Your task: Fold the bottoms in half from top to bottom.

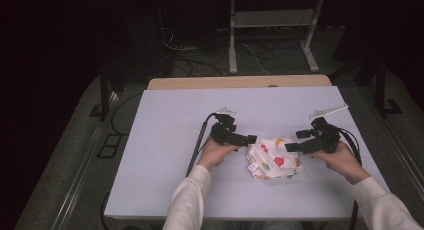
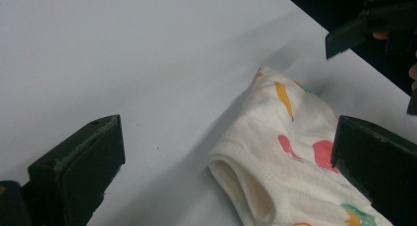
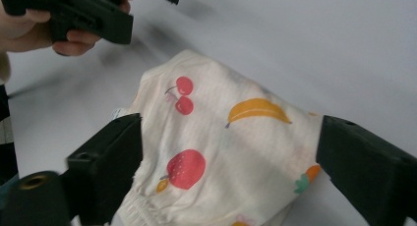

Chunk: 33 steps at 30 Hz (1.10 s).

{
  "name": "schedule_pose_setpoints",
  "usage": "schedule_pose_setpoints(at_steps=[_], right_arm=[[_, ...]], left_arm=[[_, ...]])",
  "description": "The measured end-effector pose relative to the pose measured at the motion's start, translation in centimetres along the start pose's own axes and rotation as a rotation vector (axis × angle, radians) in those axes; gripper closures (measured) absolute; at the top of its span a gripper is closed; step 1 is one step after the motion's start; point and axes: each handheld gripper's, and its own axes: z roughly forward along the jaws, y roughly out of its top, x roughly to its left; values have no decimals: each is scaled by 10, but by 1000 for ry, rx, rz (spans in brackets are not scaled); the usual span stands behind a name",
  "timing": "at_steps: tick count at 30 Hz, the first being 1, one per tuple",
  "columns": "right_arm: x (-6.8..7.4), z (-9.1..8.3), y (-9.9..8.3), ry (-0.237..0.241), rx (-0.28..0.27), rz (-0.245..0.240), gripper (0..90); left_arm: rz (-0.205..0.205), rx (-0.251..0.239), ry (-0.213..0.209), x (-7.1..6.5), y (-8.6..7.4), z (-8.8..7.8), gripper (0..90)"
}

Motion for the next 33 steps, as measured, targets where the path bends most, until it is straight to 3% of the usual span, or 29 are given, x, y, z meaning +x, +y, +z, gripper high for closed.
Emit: schedule_pose_setpoints(at_steps=[4,13,18,24,33], right_arm=[[-8,-1,3,1,-8,14,3],[-25,1,5,-15,-25,31,1],[-33,8,4,-27,-28,39,3],[-42,18,3,-36,-14,51,63],[-54,27,-1,-32,12,63,257]], left_arm=[[-4,-1,-12,-1,4,2,0],[-13,-1,-38,2,5,8,0],[-18,2,-27,4,4,12,0],[-11,31,-28,4,1,19,2],[-24,44,-60,7,-3,27,80]])
